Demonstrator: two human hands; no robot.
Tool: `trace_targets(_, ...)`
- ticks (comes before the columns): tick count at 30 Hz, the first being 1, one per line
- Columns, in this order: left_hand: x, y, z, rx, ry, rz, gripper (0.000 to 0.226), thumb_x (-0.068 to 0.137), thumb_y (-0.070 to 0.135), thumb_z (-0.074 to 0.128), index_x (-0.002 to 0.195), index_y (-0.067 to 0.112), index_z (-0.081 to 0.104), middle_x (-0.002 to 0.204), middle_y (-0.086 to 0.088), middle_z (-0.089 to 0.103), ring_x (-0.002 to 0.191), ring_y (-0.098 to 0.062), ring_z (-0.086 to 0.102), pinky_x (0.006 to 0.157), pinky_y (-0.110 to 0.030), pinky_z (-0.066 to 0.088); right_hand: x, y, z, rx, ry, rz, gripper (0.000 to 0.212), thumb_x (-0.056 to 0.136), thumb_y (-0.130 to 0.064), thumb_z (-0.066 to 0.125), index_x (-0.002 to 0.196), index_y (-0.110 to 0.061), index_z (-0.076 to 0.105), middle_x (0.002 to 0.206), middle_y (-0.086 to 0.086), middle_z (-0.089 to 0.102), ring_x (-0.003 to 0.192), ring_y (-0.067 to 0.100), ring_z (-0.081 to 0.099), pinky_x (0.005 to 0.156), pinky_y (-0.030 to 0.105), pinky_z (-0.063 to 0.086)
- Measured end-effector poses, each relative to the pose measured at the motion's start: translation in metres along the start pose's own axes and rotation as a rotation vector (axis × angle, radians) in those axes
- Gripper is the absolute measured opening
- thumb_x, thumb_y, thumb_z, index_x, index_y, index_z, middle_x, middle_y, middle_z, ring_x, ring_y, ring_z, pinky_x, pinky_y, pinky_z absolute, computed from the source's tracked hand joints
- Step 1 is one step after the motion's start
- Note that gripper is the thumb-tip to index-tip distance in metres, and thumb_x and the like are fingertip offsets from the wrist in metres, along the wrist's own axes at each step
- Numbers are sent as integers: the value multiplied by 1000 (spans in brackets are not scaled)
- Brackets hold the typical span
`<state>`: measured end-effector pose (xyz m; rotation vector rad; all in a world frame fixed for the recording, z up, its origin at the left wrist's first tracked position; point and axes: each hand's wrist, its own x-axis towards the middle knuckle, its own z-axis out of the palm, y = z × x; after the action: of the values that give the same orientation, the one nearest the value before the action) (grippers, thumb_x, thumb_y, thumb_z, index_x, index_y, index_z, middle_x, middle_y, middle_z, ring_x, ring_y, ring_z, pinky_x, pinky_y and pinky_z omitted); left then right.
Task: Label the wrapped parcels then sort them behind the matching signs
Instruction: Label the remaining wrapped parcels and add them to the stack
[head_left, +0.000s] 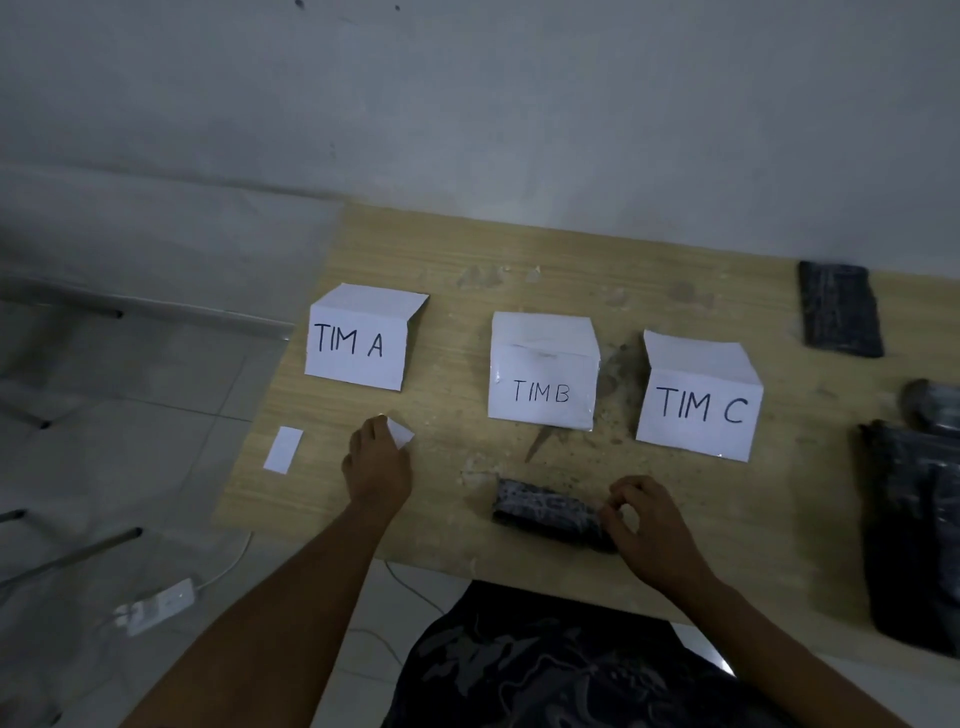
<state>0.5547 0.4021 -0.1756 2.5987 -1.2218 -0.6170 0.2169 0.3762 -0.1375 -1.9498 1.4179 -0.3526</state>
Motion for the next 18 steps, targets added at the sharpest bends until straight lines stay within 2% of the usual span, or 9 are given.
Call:
trace_targets(4, -1, -5, 5, 75, 22, 20, 50, 93, 33, 55, 135, 10, 41, 132, -14, 50, 120, -33, 48, 96, -48, 41, -3, 8, 0, -5, -8, 35, 17, 89, -14, 65, 75, -13, 56, 92, 6, 53, 93, 24, 51, 84, 33, 37)
trace_targets(8, -7, 0, 7, 26, 69, 49, 43, 92, 26, 56, 130, 10, 46, 121, -13, 59, 111, -33, 54, 92, -46, 43, -4, 9, 0, 5, 3, 13, 19, 89, -11, 65, 74, -15, 54, 89, 5, 53, 89, 26, 52, 82, 34, 38)
trace_targets(11, -18, 26, 0, -378, 45, 44, 48, 91, 29, 61, 132, 10, 43, 107, -7, 65, 97, -27, 61, 78, -36, 50, -3, 2, -3, 30, -8, 7, 18, 90, -12, 64, 76, -17, 54, 88, 3, 53, 87, 23, 52, 79, 29, 37)
trace_targets(13, -28, 52, -6, -662, -95, -7, 56, 88, 28, 67, 134, 15, 39, 105, -3, 62, 90, -19, 61, 70, -27, 51, -2, -3, -5, 77, -20, 24, 15, 92, -13, 61, 78, -13, 57, 86, 2, 56, 82, 18, 54, 71, 24, 37)
trace_targets(14, -33, 63, -9, -795, -195, -41, 58, 86, 27, 69, 134, 17, 38, 107, -5, 62, 89, -18, 62, 72, -27, 53, -1, -9, -5, 128, -34, 59, 13, 93, -14, 60, 80, -12, 58, 85, 1, 58, 79, 13, 55, 68, 21, 37)
trace_targets(16, -42, 83, -12, -1068, -410, -132, 59, 86, 22, 70, 135, 17, 38, 112, -14, 62, 90, -22, 65, 81, -35, 56, 3, -22, -7, 274, -72, 145, 14, 96, -19, 57, 84, -13, 59, 81, -2, 60, 70, 6, 56, 64, 18, 40)
trace_targets(18, -53, 100, -15, -1303, -591, -206, 54, 86, 16, 68, 133, 19, 42, 112, -14, 65, 89, -26, 67, 81, -39, 56, 9, -34, -11, 409, -79, 235, 13, 96, -27, 56, 91, -16, 60, 83, -2, 64, 70, 10, 60, 66, 23, 47)
